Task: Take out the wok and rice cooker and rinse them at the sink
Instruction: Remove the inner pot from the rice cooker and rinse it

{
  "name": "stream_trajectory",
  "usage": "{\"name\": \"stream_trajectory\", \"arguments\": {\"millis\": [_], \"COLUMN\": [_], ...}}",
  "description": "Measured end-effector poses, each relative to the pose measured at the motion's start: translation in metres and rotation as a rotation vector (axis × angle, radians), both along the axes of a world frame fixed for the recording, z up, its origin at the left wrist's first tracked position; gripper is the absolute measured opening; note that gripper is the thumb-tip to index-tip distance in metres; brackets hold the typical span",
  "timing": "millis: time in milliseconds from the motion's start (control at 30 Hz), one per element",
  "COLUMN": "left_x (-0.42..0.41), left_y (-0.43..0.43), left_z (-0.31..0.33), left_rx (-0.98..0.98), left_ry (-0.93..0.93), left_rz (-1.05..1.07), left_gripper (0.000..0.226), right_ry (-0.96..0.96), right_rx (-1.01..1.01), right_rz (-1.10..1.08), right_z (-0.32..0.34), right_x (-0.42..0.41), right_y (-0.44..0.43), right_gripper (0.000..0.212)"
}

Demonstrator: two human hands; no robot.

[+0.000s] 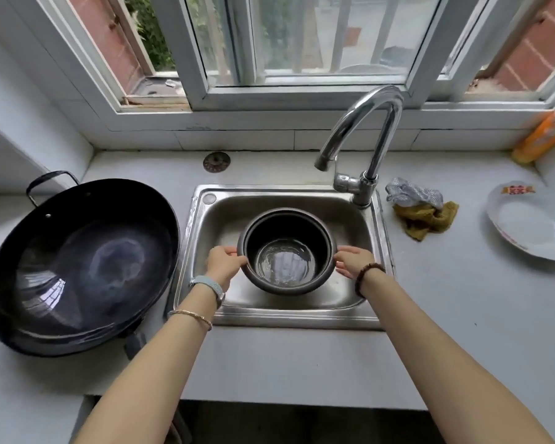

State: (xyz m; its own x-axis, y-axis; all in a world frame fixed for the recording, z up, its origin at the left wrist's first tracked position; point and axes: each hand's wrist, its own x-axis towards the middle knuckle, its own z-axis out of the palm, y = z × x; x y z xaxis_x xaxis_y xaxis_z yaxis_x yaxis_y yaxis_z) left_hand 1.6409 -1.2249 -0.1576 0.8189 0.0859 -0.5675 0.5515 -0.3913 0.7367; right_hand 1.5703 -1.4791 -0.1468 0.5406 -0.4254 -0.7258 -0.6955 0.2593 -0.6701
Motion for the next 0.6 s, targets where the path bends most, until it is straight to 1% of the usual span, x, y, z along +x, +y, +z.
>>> {"name": "stream_trajectory", "arguments": {"millis": [133, 167, 500, 533, 600], "left_x": [0.008, 0.008, 0.004, 0.004, 0.003], "left_y": [-0.006, -0.009, -0.022, -0.023, -0.025], "left_z": [-0.015, -0.016, -0.025, -0.023, -0.018], "left_rx": [0.122, 0.149, 0.230, 0.232, 0.230], "left_ry": [-0.002, -0.008, 0.013, 0.014, 0.005], "left_rz": [-0.034, -0.043, 0.003, 0.006, 0.017], "left_gripper": [0.023, 0.021, 0.028, 0.027, 0.017], "right_ry": [0.078, 0.090, 0.112, 0.116, 0.116], "right_rx": [0.045, 0.051, 0.032, 0.032, 0.004], "right_rz": [0.048, 0.055, 0.050, 0.059, 0.089], "right_z": [-0.029, -0.035, -0.049, -0.049, -0.044], "right_x": [0.013, 0.015, 0.025, 0.025, 0.025], "right_y": [-0.002, -0.002, -0.004, -0.004, -0.004], "right_gripper": [0.024, 0.025, 0.025, 0.028, 0.037]}}
